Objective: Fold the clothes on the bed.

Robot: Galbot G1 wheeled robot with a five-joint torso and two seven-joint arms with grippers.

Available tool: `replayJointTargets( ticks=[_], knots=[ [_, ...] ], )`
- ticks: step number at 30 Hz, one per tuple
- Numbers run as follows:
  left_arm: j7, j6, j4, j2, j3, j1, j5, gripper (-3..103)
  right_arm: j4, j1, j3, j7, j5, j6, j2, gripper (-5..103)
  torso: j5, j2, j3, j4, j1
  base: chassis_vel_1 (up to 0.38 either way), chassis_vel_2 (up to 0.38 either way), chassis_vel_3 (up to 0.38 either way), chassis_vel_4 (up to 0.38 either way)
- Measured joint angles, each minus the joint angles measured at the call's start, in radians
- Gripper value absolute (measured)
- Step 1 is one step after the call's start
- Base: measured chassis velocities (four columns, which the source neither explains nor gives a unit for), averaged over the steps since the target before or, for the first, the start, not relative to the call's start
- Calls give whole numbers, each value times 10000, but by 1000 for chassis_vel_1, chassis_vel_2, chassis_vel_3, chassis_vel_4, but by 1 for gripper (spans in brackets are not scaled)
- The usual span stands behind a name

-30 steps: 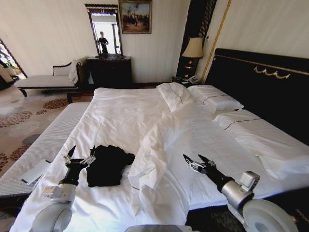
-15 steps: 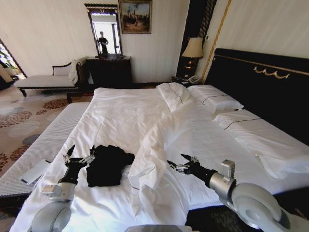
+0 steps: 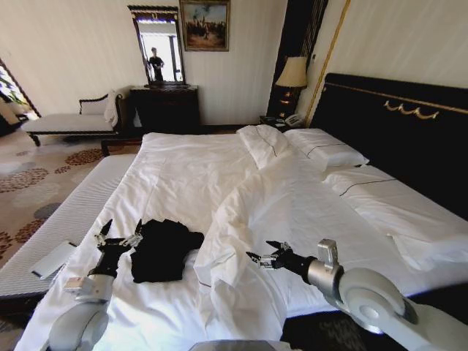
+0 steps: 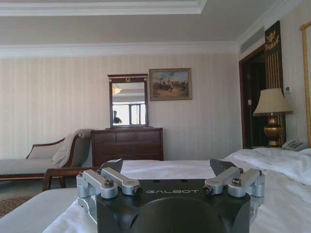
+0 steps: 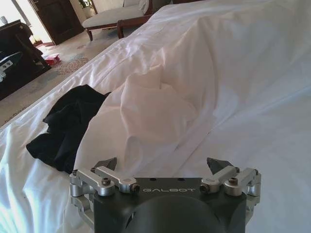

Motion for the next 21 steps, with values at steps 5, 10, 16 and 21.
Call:
replayJointTargets(
  ticks=[5, 10, 16, 21],
  knots=[
    [-16, 9, 117, -13, -10, -16, 1, 100, -113, 467, -505, -40, 167, 38, -48, 100, 1, 0, 0, 1, 1, 0, 0, 0, 0],
    [-15, 7, 216, -30, -11, -30, 27, 100, -231, 576, -823, -258, -68, 185, 21, 92, 0, 0, -1, 0, -1, 0, 0, 0, 0],
    [-104, 90, 227, 28, 43, -128, 35, 100, -88, 562, -807, -337, -83, 351, 106, 65, 1, 0, 0, 0, 0, 0, 0, 0, 0],
    [-159, 167, 170, 40, 122, -248, 36, 100, 107, 516, -773, -312, -23, 362, 79, 54, 0, 0, -1, 0, 0, 0, 0, 0, 0]
  ],
)
